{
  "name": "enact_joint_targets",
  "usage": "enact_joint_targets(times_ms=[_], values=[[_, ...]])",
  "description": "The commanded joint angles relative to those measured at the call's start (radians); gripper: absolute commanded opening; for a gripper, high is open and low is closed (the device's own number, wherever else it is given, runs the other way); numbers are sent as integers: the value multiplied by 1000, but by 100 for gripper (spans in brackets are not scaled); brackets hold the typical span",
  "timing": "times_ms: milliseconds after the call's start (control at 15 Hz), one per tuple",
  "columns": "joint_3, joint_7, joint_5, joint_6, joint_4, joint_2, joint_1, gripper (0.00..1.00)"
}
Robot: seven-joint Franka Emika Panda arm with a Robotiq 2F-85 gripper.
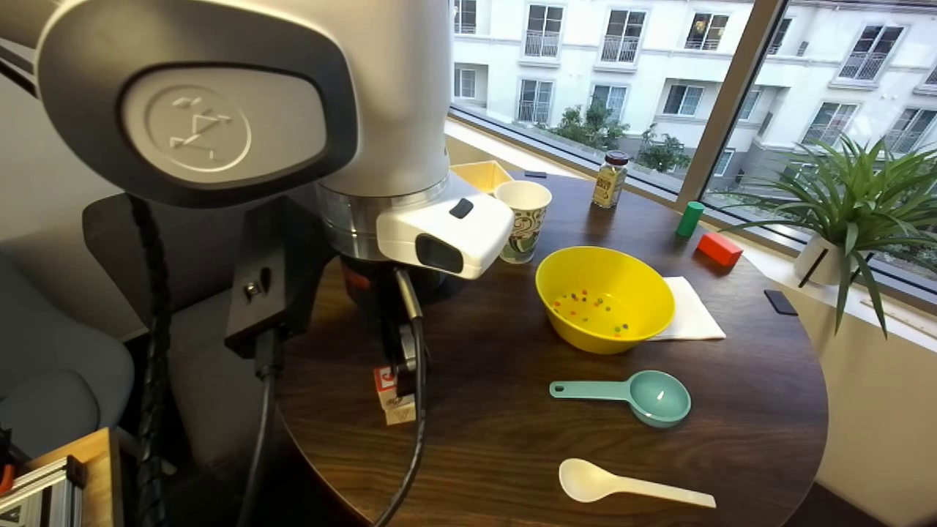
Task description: Stack the two blocks together.
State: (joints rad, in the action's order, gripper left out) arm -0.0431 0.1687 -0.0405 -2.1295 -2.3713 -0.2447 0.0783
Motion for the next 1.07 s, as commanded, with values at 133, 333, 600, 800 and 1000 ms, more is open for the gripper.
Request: enact_joint_targets(times_ms=[133, 333, 600, 800, 1000], values=[[-5, 18, 33, -4, -13, -4, 2, 9], [-7, 18, 37, -2, -11, -1, 3, 9], [-9, 19, 35, 0, -10, -2, 5, 9], [-12, 14, 36, 6, -8, 1, 4, 58], [-14, 12, 41, 5, -7, 5, 4, 73]])
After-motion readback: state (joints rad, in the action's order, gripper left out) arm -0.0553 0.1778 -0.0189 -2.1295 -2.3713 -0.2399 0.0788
